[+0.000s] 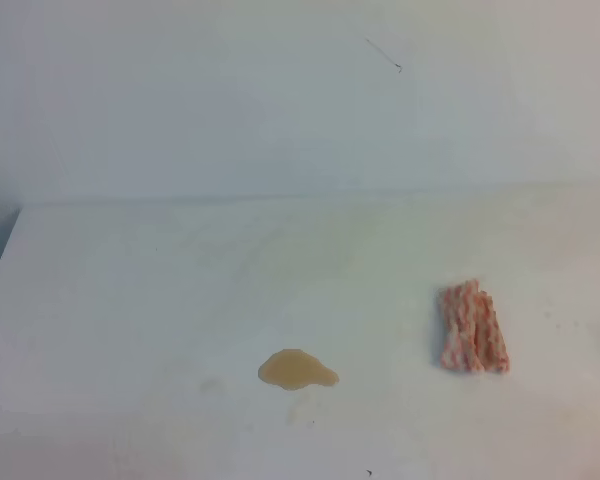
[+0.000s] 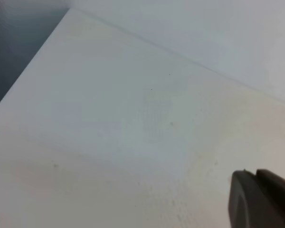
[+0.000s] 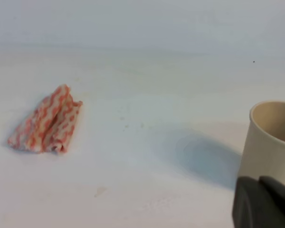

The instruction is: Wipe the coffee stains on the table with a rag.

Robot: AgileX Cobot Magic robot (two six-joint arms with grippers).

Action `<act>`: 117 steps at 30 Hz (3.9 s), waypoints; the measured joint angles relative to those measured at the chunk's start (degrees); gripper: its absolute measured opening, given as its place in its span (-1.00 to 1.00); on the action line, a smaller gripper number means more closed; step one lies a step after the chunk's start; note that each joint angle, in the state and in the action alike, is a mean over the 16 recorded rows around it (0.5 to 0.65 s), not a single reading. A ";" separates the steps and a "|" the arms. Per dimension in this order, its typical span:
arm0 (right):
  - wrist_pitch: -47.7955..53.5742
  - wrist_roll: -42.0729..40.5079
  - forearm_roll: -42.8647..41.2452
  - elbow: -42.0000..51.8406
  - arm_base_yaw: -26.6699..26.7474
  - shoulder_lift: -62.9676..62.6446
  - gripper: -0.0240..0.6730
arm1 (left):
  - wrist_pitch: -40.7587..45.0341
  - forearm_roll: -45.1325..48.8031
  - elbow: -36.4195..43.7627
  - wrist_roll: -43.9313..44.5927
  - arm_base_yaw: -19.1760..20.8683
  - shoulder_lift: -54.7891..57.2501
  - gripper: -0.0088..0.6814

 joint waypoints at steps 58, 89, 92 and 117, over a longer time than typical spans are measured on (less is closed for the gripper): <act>-0.58 0.04 0.00 1.05 -0.01 -0.78 -0.94 | -0.06 -0.01 -0.93 0.00 0.00 -0.19 -0.98; -0.46 -0.14 -0.31 0.74 -0.01 -0.52 -0.94 | 0.00 -0.01 -1.86 0.00 0.00 -0.19 -0.98; -0.47 -0.74 -1.61 0.74 -0.01 -0.52 -0.94 | 0.00 -0.01 -2.02 0.00 0.00 -0.19 -0.98; -21.80 -2.21 -9.13 0.12 0.00 0.02 -0.94 | 0.00 -0.01 -2.02 0.00 0.00 -0.09 -0.98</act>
